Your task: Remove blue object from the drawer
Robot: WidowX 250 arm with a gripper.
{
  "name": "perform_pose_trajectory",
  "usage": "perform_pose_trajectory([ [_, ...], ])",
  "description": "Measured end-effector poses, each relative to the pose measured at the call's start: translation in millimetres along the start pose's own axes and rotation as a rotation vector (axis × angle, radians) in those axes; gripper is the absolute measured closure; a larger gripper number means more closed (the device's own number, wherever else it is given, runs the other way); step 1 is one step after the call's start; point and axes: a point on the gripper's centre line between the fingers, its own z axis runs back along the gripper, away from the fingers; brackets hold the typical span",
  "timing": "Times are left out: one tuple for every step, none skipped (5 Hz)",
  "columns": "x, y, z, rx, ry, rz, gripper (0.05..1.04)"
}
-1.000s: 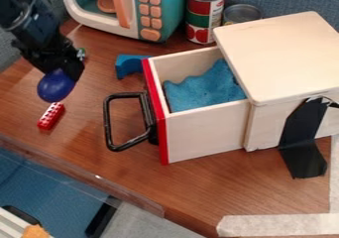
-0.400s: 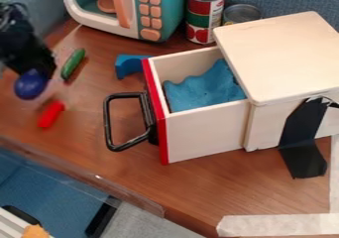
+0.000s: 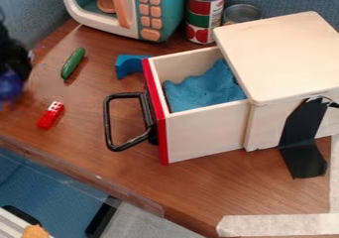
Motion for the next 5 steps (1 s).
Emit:
perform_pose_trajectory([
  [-0.9, -1.0, -4.1, 0.055, 0.028, -0.030, 0.106],
  [-6.7, -11.9, -10.5, 0.062, 0.047, -0.059, 0.073],
  [2.0, -26.8, 21.7, 0.037, -0.015, -0.068, 0.078],
  [8.2, -50.8, 59.8, -0.018, -0.004, -0.071, 0.082],
  [6.1, -77.2, 85.6, -0.051, 0.135, -0.045, 0.082],
])
